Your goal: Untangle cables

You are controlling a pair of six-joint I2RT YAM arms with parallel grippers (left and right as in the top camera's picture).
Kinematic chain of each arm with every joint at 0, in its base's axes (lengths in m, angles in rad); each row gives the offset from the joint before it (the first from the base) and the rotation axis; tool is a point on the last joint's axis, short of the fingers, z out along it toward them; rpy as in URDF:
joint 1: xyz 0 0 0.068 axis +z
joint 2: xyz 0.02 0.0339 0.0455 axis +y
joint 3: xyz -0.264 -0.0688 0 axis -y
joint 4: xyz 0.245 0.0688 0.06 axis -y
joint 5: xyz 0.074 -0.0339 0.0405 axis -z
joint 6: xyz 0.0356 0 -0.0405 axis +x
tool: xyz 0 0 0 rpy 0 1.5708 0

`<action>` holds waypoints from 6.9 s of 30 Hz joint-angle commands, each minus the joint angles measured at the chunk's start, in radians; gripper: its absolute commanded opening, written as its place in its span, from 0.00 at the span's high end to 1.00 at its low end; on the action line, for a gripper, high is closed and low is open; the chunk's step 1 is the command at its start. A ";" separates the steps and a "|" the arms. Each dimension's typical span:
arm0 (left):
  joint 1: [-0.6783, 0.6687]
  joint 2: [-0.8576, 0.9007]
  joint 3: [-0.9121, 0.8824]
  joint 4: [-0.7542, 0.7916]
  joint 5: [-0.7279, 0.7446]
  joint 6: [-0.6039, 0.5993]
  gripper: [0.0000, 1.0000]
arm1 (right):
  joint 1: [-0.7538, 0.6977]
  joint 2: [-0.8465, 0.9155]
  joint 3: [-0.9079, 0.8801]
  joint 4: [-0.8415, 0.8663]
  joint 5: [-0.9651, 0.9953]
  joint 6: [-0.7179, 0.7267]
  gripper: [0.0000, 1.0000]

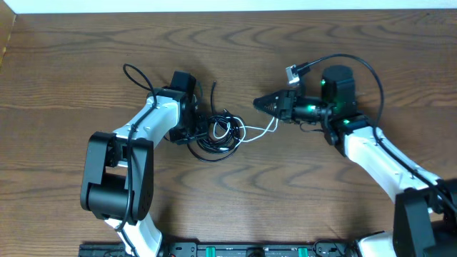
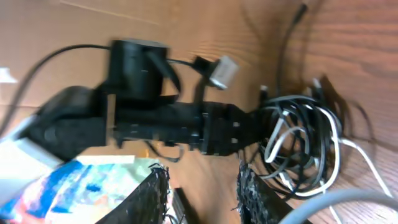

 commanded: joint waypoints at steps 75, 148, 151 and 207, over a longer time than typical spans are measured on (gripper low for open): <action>-0.001 0.055 -0.055 0.010 -0.262 -0.013 0.56 | 0.106 0.473 0.010 1.405 -0.010 0.571 0.99; 0.648 0.055 -0.117 0.022 -0.278 -0.272 0.50 | -0.619 0.465 -0.175 1.089 -0.505 0.416 0.99; 0.716 0.055 -0.121 0.040 -0.174 -0.245 0.50 | -0.619 0.465 -0.175 1.089 -0.505 0.416 0.99; 0.539 0.055 -0.267 0.403 0.146 -0.103 0.50 | -0.366 0.050 0.095 -0.628 0.701 -0.387 0.01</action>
